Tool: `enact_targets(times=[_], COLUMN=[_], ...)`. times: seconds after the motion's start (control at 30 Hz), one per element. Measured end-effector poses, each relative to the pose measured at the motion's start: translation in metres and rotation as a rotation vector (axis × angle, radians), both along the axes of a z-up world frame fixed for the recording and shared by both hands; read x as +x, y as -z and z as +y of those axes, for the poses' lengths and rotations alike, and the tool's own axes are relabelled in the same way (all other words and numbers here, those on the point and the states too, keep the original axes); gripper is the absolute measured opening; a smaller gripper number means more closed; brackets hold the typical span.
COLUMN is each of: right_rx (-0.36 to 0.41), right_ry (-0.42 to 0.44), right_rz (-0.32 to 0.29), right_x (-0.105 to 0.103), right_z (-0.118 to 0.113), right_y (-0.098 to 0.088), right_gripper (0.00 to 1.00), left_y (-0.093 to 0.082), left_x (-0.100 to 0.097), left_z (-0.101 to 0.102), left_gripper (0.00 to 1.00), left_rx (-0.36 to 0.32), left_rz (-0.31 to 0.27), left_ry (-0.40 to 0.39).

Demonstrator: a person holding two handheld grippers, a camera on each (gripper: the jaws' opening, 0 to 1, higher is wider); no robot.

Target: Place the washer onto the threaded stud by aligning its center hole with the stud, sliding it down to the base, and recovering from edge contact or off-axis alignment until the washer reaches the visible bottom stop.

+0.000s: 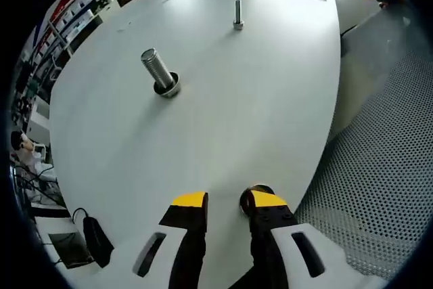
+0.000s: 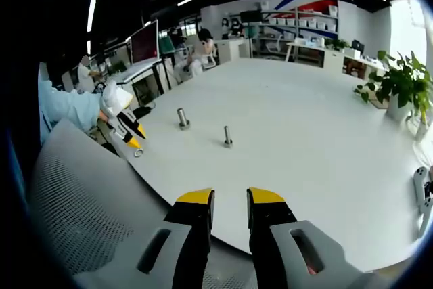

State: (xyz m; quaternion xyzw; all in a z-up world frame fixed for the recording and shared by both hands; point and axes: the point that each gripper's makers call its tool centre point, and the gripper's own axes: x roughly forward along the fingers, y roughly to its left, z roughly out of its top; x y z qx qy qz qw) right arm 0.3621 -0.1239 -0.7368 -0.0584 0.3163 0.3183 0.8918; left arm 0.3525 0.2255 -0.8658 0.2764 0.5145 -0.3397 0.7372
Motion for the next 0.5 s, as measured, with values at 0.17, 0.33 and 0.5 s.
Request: enact_targets(times=[0.17,0.33,0.5], right_rx=[-0.001,0.001,0.002], right_ry=[-0.001,0.003,0.002], right_rz=[-0.002,-0.003,-0.004], right_x=[0.000,0.000,0.000], right_z=[0.000,0.000,0.000], right_y=[0.000,0.000,-0.001], right_gripper=[0.22,0.22,0.22], left_y=[0.008,0.009,0.009], left_x=[-0.007,0.003,0.013], left_z=[-0.001,-0.004,-0.014], left_gripper=[0.17,0.18,0.17], left_rx=[0.028,0.016,0.018], left_rz=[0.019,0.011,-0.006], left_ry=[0.058,0.037,0.057])
